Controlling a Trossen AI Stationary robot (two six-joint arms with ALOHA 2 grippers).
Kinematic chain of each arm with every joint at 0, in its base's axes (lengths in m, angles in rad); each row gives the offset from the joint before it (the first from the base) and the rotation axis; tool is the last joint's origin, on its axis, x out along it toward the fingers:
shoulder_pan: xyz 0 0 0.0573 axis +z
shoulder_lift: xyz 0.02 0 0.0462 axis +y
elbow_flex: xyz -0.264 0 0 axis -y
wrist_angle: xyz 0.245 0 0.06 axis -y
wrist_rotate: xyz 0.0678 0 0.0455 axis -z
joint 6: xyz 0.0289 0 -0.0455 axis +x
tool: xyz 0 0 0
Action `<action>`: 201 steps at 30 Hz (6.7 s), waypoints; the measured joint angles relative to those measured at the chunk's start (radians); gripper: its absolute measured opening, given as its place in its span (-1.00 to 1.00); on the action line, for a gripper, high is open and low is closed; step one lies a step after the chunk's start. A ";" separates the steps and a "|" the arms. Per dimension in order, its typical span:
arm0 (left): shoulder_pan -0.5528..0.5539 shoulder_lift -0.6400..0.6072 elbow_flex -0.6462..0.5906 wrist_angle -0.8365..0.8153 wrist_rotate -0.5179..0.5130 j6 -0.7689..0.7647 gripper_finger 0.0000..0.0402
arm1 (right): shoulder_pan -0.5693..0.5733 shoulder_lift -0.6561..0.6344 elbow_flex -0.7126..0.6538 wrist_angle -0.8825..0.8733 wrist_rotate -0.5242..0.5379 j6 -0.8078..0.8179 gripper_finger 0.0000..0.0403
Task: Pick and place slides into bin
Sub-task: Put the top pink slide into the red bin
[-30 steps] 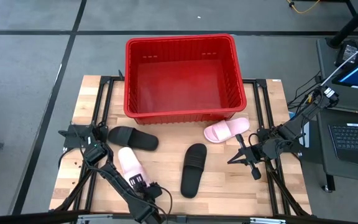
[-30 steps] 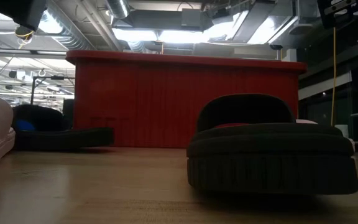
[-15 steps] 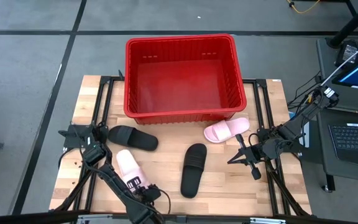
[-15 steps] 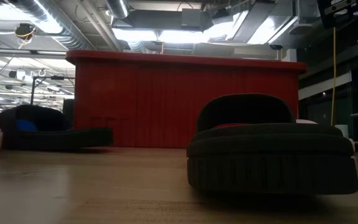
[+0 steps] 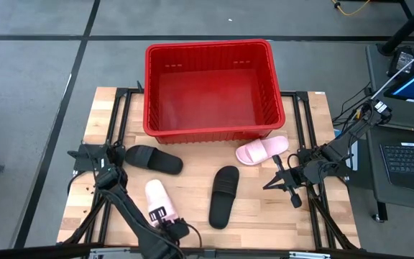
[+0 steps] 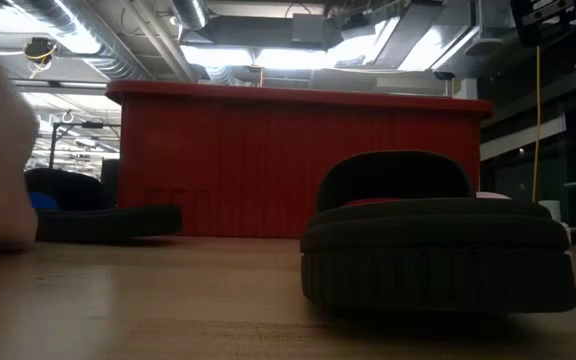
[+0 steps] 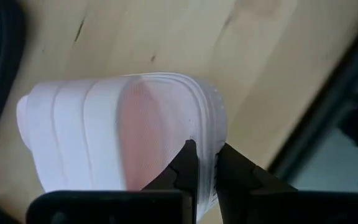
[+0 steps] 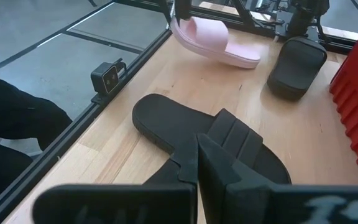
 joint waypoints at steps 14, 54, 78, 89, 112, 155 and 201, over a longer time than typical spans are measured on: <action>0.007 0.000 0.118 0.001 -0.285 0.198 -0.87 | 0.000 0.000 0.000 -0.054 0.000 0.056 -0.97; 0.272 -0.137 0.118 -0.001 -1.157 0.920 -0.89 | -0.004 0.000 0.001 0.189 0.199 -0.134 -0.97; 0.791 -0.246 0.067 -0.001 -0.921 1.340 -0.89 | -0.172 -0.150 0.001 0.093 0.424 -0.203 -0.97; 0.877 -0.340 -0.194 0.053 -0.844 1.307 -0.89 | -0.172 -0.188 0.000 -0.022 0.434 -0.184 -0.98; 1.076 -0.796 -1.000 0.851 -0.634 1.737 -0.89 | -0.172 -0.239 0.000 -0.034 0.439 -0.241 -0.98; 1.299 -0.794 -1.180 0.976 -0.252 1.727 -0.89 | -0.172 -0.238 0.000 -0.060 0.438 -0.233 -0.97; 1.356 -0.794 -1.180 0.953 -0.030 1.735 -0.52 | -0.172 -0.238 0.001 -0.113 0.329 -0.237 -0.90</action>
